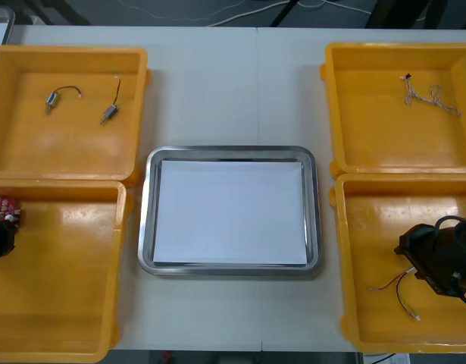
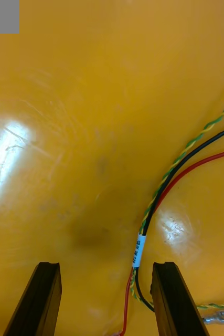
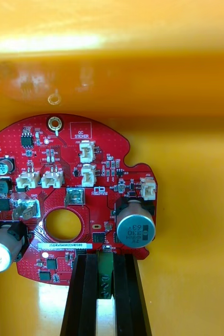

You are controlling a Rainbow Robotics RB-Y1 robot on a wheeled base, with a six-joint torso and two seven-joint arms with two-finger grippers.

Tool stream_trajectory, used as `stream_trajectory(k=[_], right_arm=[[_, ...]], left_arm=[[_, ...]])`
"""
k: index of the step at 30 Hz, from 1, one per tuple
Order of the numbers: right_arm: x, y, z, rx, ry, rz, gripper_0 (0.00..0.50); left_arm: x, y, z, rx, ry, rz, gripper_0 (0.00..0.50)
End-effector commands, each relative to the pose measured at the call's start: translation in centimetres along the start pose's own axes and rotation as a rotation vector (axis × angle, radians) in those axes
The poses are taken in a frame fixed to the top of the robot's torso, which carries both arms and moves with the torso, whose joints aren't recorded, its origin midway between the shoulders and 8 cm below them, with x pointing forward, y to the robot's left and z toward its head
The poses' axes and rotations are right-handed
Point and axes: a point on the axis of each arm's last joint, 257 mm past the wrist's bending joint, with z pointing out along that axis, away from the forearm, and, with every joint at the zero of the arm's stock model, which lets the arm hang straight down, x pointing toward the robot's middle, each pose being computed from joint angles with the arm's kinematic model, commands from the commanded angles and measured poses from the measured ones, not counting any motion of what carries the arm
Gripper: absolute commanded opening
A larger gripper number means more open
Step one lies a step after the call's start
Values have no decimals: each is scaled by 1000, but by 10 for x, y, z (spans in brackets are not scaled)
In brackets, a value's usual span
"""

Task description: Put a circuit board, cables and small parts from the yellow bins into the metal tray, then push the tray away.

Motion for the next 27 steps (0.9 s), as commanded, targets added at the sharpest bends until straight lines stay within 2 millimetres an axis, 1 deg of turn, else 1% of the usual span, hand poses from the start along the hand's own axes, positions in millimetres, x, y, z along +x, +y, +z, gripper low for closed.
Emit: stream_trajectory(k=[1,14,20,27], right_arm=[[17,-8,8,15,18,60,500],[23,-12,15,30,6,42,500],[24,-13,17,30,-4,41,500],[26,-14,21,22,-10,41,500]], left_arm=[[17,-5,2,10,21,76,0],[12,-8,-11,31,41,66,0],[10,-16,-25,57,66,67,0],[7,-22,-35,79,76,65,0]])
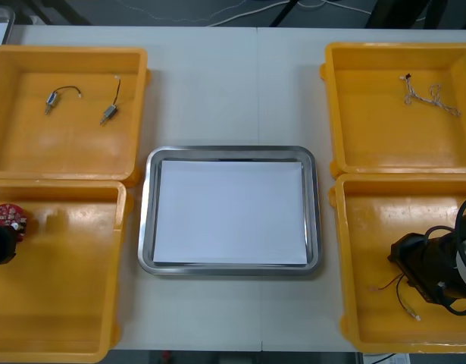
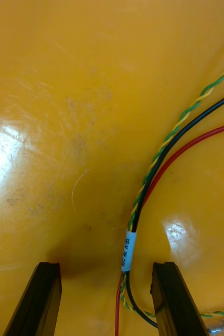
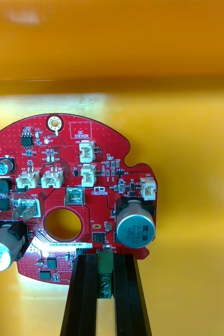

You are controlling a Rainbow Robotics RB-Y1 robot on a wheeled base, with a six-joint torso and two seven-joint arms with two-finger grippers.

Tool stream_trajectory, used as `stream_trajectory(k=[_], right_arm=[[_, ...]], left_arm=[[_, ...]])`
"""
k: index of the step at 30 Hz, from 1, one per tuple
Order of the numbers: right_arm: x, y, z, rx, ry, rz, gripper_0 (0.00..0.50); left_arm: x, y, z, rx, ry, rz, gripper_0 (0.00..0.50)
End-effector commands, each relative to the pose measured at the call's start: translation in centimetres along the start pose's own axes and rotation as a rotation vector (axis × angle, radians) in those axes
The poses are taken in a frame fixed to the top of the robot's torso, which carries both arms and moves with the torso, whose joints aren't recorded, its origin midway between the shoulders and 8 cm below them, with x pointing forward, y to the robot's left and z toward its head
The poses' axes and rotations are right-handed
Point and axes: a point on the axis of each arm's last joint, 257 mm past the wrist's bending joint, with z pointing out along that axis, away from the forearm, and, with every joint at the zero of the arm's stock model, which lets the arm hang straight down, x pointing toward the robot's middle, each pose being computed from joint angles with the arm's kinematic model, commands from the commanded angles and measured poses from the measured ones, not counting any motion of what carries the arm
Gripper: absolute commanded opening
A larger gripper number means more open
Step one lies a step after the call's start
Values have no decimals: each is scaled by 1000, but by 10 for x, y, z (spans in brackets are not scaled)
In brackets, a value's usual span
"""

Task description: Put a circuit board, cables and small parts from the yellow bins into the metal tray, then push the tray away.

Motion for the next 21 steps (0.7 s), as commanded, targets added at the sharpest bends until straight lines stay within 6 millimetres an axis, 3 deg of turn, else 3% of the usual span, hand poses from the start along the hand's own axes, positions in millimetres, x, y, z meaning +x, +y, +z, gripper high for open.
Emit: stream_trajectory(k=[1,21], right_arm=[[14,-7,6,5,11,19,500],[10,-4,7,-14,-9,28,500]], left_arm=[[-6,-2,-17,9,-19,62,0],[-11,-14,-48,50,23,59,0]])
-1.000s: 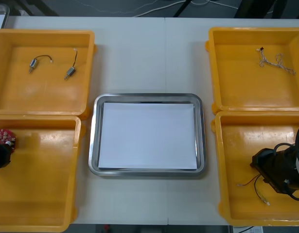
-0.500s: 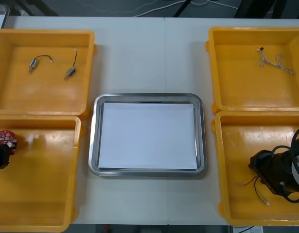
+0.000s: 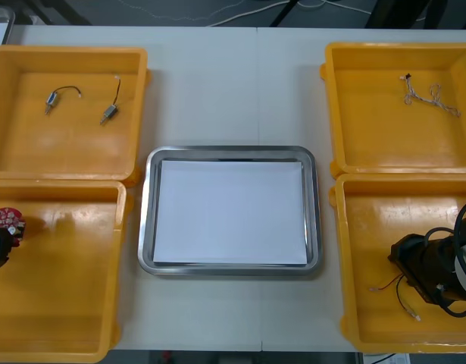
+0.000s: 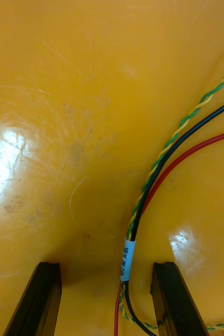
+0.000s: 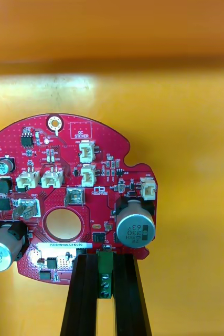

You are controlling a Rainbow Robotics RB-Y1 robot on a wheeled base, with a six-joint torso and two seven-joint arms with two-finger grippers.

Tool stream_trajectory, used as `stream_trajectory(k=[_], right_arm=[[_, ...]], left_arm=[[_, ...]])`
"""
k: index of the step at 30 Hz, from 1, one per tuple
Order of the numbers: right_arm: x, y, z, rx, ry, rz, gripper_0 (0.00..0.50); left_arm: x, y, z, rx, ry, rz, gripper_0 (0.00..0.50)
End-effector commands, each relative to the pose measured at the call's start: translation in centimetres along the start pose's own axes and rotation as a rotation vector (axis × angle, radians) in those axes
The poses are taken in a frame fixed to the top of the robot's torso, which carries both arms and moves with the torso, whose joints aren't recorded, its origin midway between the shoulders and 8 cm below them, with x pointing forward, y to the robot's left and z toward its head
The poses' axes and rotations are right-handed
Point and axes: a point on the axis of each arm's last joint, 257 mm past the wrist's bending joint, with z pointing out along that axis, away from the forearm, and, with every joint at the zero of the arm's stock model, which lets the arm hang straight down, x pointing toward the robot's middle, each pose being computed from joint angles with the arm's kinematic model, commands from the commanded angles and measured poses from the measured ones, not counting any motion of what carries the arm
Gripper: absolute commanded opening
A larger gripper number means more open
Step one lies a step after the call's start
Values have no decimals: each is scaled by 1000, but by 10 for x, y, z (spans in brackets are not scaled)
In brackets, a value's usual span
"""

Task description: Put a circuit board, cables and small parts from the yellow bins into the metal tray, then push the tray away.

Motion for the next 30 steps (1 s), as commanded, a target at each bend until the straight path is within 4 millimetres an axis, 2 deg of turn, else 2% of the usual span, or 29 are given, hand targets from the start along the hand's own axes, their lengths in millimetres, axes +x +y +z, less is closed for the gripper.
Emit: stream_trajectory(k=[1,10,11,12,14,15,16,17,18,20,26,30], right_arm=[[12,-3,3,1,13,29,500],[12,-3,3,1,10,31,498],[12,-3,3,1,10,31,481],[11,-3,3,0,7,33,415],[11,-3,3,0,8,32,347],[10,-3,3,0,5,33,204],[11,-3,3,0,6,32,135],[10,-3,3,0,5,33,42],[9,-3,3,-1,4,32,19],[9,-3,3,-2,3,32,0],[5,5,1,-16,-4,32,0],[-4,12,-5,-17,-11,19,0]], left_arm=[[-17,-3,-25,-3,-38,59,0],[-20,-18,-52,-21,-17,-17,0],[-21,-18,-54,-25,-17,-23,0],[-23,-22,-59,-27,-13,-38,0],[-25,-24,-63,-32,-10,-48,0],[-27,-27,-69,-40,-3,-57,0],[-27,-29,-71,-42,-2,-62,0],[-29,-31,-75,-49,1,-66,0],[-30,-33,-77,-51,2,-68,0],[-32,-38,-83,-56,5,-77,0],[-36,-62,-90,-68,25,-75,0],[-49,-83,-94,-54,-4,-89,0]])
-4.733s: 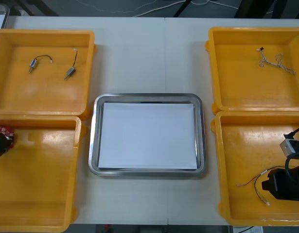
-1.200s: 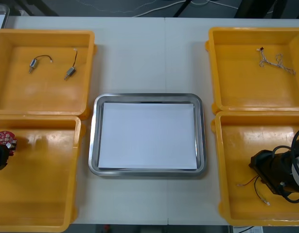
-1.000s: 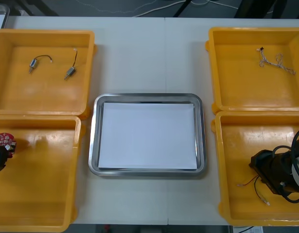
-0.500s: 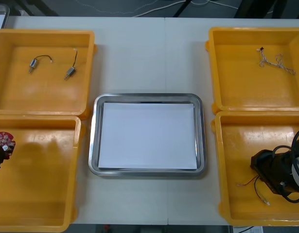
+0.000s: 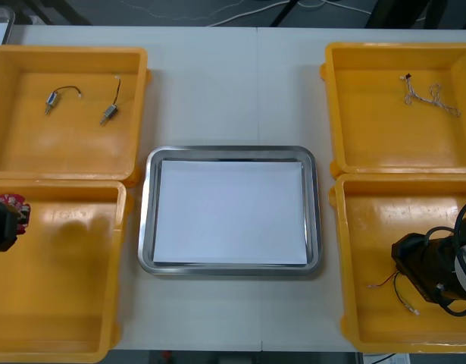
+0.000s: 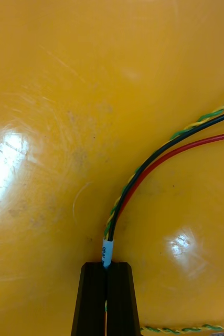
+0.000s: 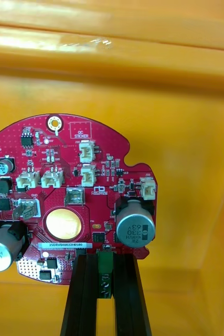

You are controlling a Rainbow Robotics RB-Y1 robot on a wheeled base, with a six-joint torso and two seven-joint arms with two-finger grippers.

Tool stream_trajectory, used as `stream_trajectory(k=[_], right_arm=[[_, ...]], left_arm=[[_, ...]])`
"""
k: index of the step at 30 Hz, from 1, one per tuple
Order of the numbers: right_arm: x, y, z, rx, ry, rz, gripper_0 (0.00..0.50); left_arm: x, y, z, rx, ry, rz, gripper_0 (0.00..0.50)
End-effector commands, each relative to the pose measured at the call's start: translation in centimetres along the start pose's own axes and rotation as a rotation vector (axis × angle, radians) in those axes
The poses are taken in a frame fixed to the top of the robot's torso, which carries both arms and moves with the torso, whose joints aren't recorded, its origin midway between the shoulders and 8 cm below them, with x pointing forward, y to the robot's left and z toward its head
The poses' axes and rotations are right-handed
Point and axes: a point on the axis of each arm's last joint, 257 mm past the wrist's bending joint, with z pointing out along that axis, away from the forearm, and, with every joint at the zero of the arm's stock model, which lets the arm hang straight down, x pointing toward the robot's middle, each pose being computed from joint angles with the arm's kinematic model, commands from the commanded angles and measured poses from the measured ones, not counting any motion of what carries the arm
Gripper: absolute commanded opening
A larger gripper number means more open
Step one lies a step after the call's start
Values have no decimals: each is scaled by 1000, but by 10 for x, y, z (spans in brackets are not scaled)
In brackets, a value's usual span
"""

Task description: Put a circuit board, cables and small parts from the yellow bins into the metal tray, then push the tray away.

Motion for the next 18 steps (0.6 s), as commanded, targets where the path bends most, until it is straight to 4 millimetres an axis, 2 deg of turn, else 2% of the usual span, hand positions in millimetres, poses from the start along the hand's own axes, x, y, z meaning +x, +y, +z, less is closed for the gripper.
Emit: stream_trajectory(k=[1,18], right_arm=[[-4,12,-7,-6,-2,12,0],[-38,40,-50,28,-29,-87,0]], left_arm=[[-26,-24,-19,-18,-71,27,0],[-43,-110,-24,84,-83,8,0]])
